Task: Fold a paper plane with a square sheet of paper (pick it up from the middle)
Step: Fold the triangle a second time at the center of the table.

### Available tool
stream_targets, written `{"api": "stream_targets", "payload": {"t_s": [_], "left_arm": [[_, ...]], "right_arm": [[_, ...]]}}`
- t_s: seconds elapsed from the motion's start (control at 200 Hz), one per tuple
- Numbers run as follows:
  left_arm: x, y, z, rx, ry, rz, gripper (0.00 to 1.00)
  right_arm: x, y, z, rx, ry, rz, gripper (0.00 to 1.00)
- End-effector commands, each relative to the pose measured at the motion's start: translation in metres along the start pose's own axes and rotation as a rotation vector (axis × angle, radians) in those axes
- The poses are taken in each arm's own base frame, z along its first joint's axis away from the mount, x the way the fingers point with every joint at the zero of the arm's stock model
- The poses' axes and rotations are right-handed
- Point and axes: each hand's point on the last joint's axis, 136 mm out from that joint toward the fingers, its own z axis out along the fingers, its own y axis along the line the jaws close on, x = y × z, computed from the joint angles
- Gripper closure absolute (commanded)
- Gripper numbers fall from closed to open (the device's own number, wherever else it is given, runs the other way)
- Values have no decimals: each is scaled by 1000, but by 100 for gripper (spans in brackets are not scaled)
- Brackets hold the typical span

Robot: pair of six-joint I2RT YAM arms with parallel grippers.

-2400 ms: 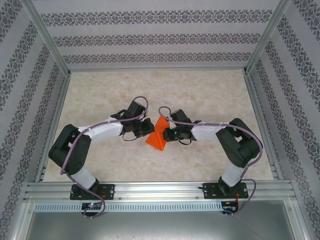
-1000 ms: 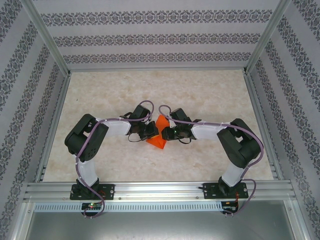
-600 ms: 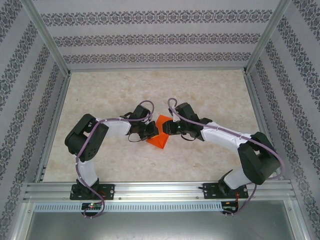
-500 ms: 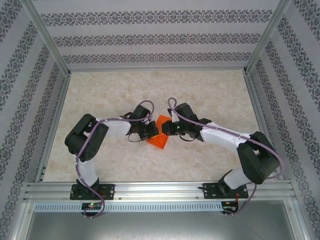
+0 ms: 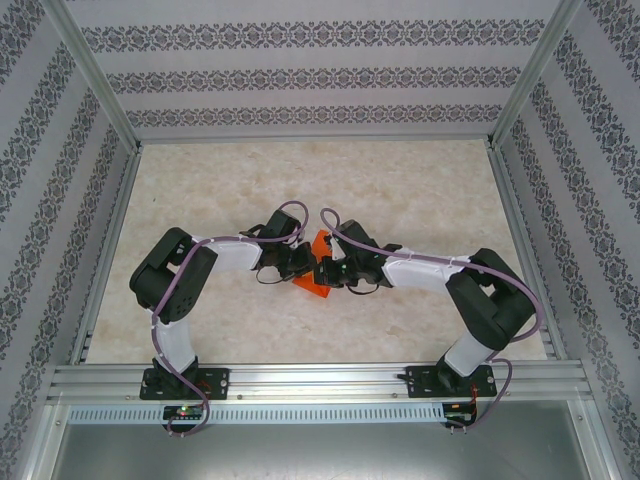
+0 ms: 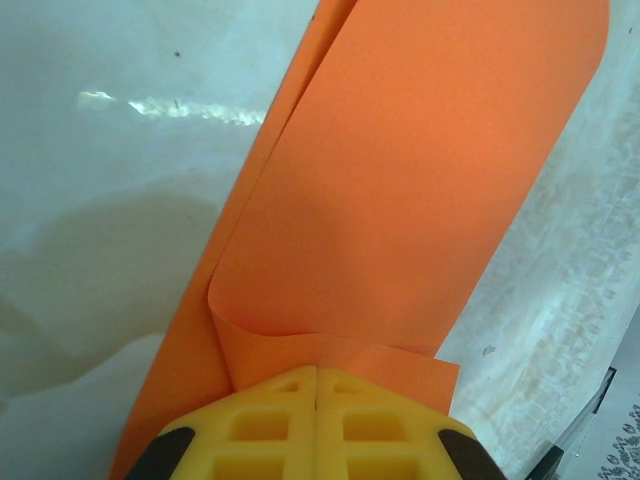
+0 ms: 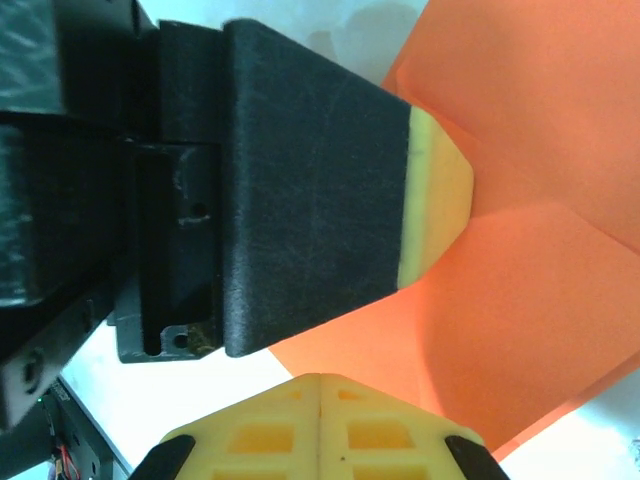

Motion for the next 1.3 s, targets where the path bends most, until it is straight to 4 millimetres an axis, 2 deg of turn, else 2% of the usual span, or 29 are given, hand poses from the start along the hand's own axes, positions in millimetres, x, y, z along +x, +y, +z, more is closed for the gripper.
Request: {"api": "stream_targets", "payload": {"t_s": [0.0, 0.53, 0.799, 0.909, 1.059, 1.149, 1.294], "left_arm": [[6, 25, 11, -70, 23, -11, 94], [7, 27, 10, -79, 26, -11, 94], [8, 29, 10, -88, 29, -12, 95], [8, 30, 11, -90, 30, -13, 95], [9, 30, 10, -91, 32, -12, 95], [8, 30, 10, -90, 31, -12, 95], [8, 29, 10, -89, 31, -10, 95]], "right_arm": [[-1, -4, 8, 13, 16, 26, 95], [15, -27, 22, 47, 77, 82, 92], [39, -61, 31, 150, 144, 99, 91], [32, -50, 24, 127, 125, 70, 90], [11, -16, 1, 48, 62, 12, 89], [8, 3, -6, -3, 56, -12, 88], [15, 3, 0, 4, 80, -7, 88]]}}
